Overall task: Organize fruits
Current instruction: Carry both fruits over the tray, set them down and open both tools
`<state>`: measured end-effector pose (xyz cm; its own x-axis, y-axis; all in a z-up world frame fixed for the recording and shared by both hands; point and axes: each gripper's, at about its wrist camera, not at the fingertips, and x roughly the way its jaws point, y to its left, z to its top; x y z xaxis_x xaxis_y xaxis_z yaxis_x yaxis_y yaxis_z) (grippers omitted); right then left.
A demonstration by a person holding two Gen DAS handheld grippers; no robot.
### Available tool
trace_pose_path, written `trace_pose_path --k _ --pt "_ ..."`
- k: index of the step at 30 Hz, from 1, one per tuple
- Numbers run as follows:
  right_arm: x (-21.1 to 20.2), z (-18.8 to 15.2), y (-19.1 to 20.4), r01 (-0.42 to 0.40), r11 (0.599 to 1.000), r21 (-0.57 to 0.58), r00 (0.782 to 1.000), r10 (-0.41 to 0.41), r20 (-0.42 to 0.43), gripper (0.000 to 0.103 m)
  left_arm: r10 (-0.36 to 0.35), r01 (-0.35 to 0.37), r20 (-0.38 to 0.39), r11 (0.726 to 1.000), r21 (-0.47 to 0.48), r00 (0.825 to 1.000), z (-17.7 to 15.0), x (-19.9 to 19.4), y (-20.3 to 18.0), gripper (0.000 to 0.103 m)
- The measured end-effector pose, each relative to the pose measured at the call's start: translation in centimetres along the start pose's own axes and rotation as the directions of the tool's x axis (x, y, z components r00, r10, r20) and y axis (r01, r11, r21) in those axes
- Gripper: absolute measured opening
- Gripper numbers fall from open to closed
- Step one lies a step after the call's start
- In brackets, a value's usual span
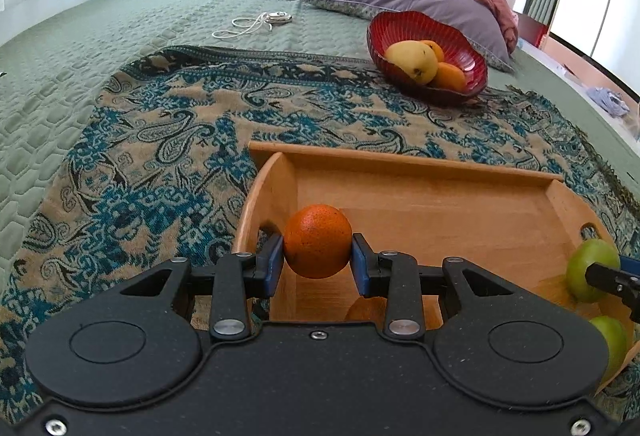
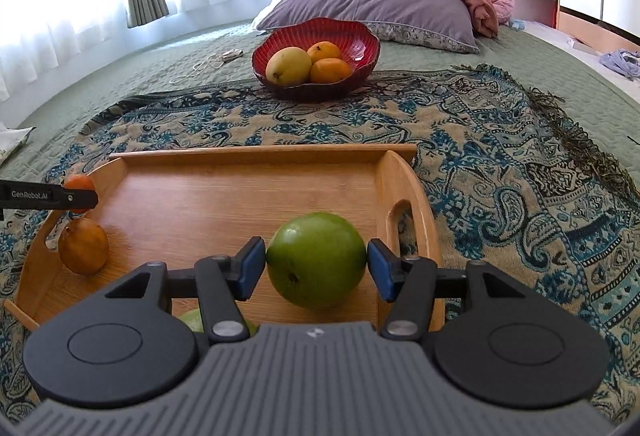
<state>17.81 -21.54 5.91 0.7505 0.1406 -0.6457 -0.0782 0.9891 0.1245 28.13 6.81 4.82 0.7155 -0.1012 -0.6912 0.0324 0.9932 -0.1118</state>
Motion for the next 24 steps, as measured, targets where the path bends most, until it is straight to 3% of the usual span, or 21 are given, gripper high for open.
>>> trace_pose_path --k 24 --pt "-0.25 -0.18 0.15 0.0 1.0 -0.006 1.0 0.0 -0.004 0.061 0.003 -0.003 -0.026 1.0 0.017 1.0 -0.53 -0.09 0.08 0.038"
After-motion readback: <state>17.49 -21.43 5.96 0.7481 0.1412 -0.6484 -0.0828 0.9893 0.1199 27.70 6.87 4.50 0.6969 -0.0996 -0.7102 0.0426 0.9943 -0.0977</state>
